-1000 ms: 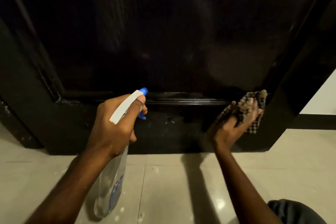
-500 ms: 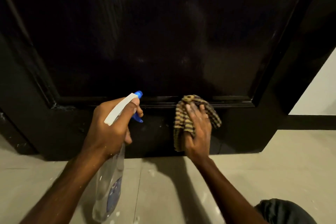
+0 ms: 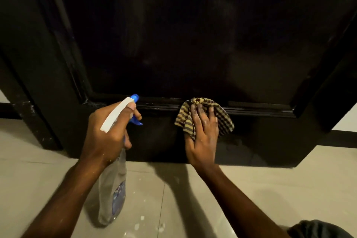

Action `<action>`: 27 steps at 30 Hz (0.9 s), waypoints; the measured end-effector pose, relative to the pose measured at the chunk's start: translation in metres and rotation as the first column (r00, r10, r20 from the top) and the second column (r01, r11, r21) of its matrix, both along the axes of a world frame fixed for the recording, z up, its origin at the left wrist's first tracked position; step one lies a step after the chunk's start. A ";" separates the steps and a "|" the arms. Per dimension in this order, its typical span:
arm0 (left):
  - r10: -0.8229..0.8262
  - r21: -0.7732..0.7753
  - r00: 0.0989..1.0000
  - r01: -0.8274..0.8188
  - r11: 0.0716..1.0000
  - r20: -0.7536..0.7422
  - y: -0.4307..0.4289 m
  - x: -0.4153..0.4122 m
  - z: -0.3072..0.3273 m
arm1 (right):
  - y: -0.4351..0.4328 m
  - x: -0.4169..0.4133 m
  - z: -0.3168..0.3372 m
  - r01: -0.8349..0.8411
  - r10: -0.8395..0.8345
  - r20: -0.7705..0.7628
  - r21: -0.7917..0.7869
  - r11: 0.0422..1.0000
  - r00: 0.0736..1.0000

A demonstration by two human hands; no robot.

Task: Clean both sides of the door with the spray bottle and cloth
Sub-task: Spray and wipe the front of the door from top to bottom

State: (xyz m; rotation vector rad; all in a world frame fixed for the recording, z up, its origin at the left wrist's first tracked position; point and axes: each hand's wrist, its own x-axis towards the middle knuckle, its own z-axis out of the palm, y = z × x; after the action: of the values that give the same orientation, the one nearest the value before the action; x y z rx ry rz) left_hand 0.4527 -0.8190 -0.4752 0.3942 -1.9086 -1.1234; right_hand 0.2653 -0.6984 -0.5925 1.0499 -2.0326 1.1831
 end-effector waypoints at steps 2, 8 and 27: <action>0.010 0.014 1.000 -0.010 1.000 0.000 -0.004 0.003 -0.003 | -0.005 0.006 0.002 -0.030 0.033 -0.040 0.084 0.996 0.999; -0.013 0.016 1.000 0.012 1.000 0.011 -0.002 -0.001 -0.013 | 0.037 -0.032 0.013 -0.056 0.145 -0.276 0.309 0.950 0.950; 0.170 0.072 0.985 -0.169 0.983 -0.012 -0.033 0.025 -0.023 | -0.061 0.025 0.040 -0.182 0.372 -0.274 0.533 0.826 0.887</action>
State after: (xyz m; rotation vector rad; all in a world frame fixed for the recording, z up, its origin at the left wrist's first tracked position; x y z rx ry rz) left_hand 0.4779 -0.8524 -0.4981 0.5727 -1.7866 -1.0790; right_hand 0.2900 -0.7593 -0.5522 1.7324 -1.9528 0.5168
